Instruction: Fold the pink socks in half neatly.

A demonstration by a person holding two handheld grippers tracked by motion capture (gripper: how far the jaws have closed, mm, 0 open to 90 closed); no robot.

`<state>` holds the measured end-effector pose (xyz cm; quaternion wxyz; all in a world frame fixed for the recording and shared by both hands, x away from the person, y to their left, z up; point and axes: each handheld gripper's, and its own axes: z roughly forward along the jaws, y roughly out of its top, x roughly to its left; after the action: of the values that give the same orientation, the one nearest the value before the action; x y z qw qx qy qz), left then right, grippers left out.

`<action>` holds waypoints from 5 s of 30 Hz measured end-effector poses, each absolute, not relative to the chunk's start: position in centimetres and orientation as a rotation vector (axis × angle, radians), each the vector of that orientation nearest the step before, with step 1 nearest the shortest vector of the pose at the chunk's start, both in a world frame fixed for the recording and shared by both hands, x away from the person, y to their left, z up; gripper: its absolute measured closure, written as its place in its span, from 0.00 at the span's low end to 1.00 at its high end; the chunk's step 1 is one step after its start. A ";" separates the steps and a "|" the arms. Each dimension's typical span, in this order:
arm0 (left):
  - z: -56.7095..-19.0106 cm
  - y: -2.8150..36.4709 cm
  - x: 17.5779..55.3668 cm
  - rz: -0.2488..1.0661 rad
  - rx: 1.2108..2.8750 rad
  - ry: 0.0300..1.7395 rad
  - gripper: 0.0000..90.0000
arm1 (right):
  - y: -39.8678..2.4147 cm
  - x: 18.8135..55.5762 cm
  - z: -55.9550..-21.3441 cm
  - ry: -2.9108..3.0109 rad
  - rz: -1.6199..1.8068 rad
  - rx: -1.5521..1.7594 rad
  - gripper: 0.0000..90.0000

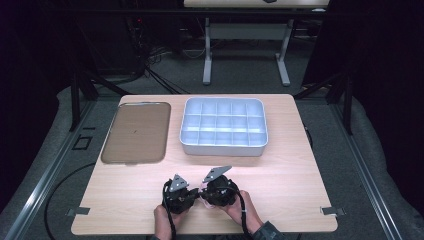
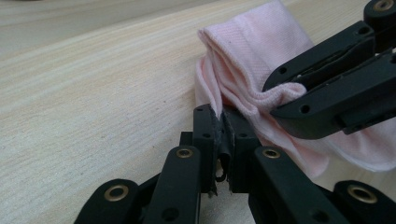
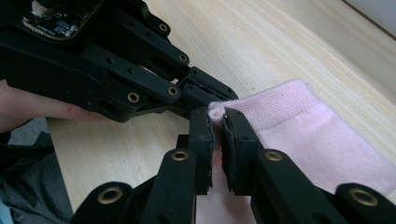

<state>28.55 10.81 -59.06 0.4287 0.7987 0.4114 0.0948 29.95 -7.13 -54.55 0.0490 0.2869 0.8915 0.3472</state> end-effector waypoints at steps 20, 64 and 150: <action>-57.5 13.1 28.5 0.202 1.941 1.055 0.82 | -7.1 30.1 -55.6 2.751 1.034 0.848 0.91; -57.8 10.6 30.5 0.162 2.057 0.921 0.97 | -6.9 29.1 -56.1 2.856 1.059 0.723 0.54; -57.7 11.4 29.0 0.230 2.005 0.967 0.70 | -11.6 29.9 -57.2 2.566 0.938 1.097 0.43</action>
<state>29.03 11.39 -57.67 0.4367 0.8060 0.3887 0.0926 29.86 -11.59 -57.18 0.0987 0.3708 0.8673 0.3169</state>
